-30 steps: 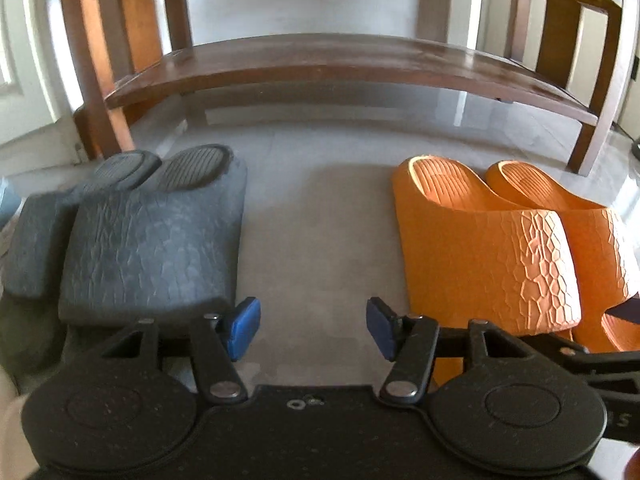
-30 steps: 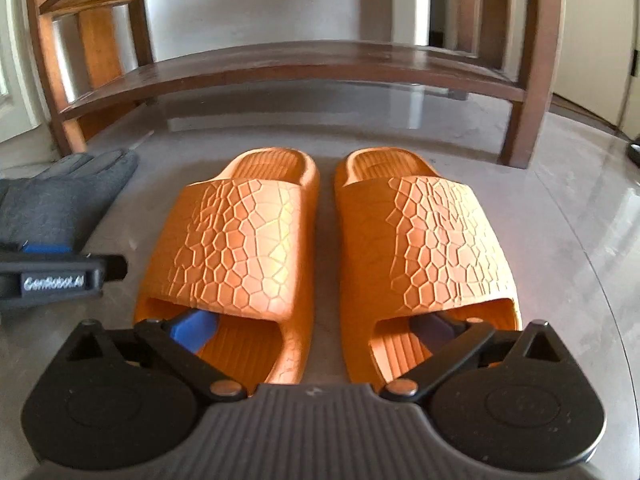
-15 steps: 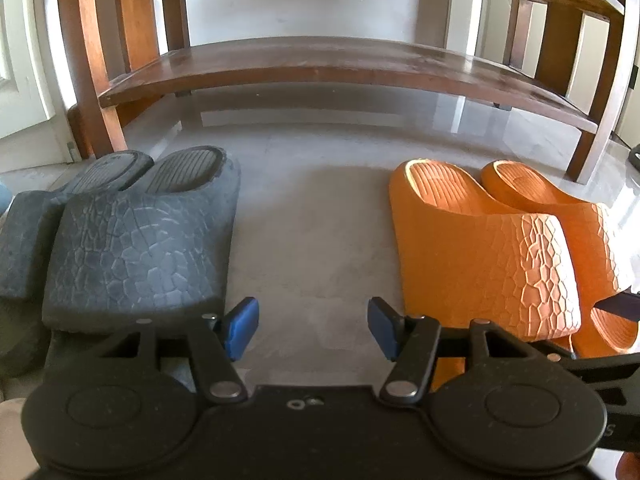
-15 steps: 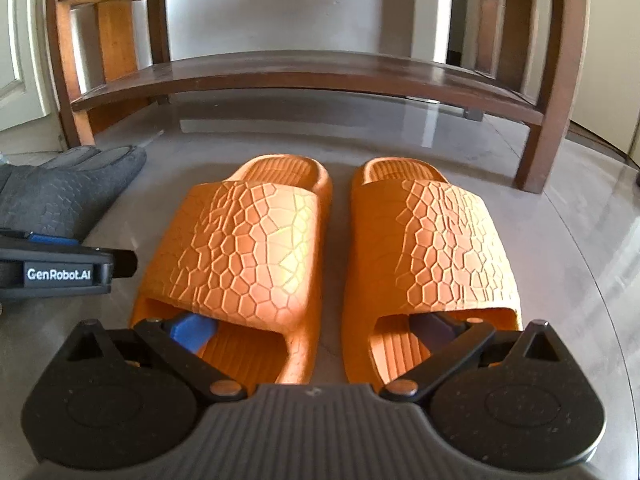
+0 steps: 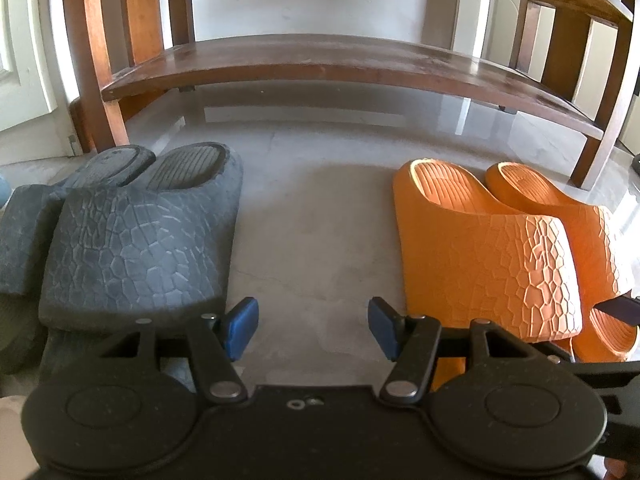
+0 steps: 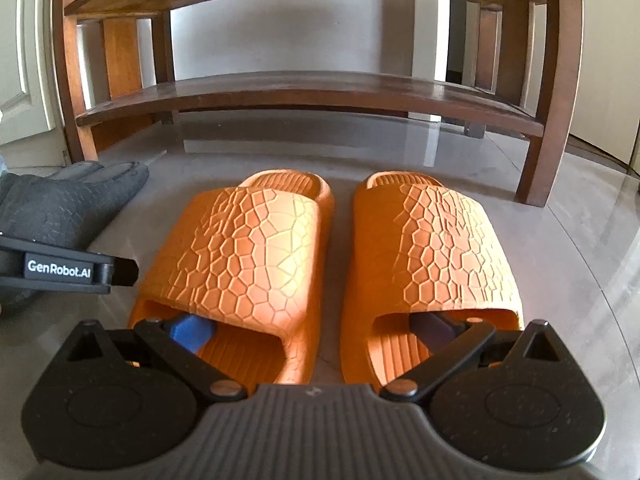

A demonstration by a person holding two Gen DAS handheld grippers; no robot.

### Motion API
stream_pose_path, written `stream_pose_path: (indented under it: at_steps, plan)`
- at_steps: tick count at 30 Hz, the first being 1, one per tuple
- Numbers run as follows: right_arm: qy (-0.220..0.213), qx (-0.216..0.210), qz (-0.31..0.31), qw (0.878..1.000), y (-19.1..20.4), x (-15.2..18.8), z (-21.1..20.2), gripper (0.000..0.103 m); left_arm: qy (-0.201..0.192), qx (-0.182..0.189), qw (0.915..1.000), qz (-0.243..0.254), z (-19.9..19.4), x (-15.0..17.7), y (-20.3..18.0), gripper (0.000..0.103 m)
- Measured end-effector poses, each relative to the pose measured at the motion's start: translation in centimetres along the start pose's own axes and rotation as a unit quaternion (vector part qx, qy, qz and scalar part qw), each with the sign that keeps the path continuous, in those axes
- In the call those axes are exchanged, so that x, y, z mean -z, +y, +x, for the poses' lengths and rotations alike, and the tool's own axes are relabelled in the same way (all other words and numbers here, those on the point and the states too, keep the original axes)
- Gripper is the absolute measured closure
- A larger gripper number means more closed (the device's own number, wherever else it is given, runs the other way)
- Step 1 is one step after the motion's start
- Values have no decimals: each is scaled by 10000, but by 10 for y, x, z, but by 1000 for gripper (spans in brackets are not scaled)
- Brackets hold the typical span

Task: Organize scattered shoes
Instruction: 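Lift the paired orange slides with the right tool toward the rack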

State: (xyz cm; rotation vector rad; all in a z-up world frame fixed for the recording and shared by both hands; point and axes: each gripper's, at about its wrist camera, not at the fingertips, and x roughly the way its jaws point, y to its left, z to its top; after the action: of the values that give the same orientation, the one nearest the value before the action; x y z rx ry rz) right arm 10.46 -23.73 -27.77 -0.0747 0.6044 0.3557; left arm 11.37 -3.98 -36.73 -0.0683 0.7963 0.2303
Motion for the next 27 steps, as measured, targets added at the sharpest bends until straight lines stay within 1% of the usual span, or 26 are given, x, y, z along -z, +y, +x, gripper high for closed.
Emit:
stream_pose_path:
  at_steps: [4, 6, 7, 8, 10, 11, 12, 13, 14, 17, 20, 27]
  plan:
    - [-13, 42, 27, 10000, 1, -1, 0, 2, 5, -39, 10000, -36, 0, 1, 4, 42]
    - [-107, 134, 45, 9998, 1, 0, -2, 18, -7, -65, 10000, -25, -1, 1, 5, 42]
    - [-150, 167, 41, 9997, 1, 0, -3, 29, -14, -65, 10000, -24, -1, 1, 5, 42]
    - [-186, 175, 41, 9997, 0, -1, -4, 37, -23, -72, 10000, -26, -1, 0, 6, 42]
    - [-260, 132, 73, 9995, -3, -2, -5, 47, -44, -84, 10000, -31, -3, -1, 7, 42]
    - [-295, 81, 93, 9995, -5, -2, -6, 54, -62, -78, 9999, -34, -3, -2, 6, 42]
    - [-335, 18, 114, 9994, -8, -3, -7, 59, -81, -71, 9999, -38, -4, -4, 6, 42]
    - [-375, -48, 132, 9992, -10, -4, -8, 66, -99, -65, 9999, -41, -5, -5, 6, 42]
    - [-378, -103, 126, 9992, -13, -6, -8, 71, -118, -59, 9999, -45, -6, -6, 6, 42]
    - [-390, -159, 79, 9991, -19, -13, -8, 80, -171, -40, 9998, -55, -7, -10, 5, 42]
    - [-499, -131, 84, 9986, -27, -18, -13, 82, -229, -6, 9997, -89, -10, -13, 4, 42]
    - [-711, -101, 144, 9973, -40, -22, -26, 83, -321, 27, 9992, -223, -13, -18, 3, 42]
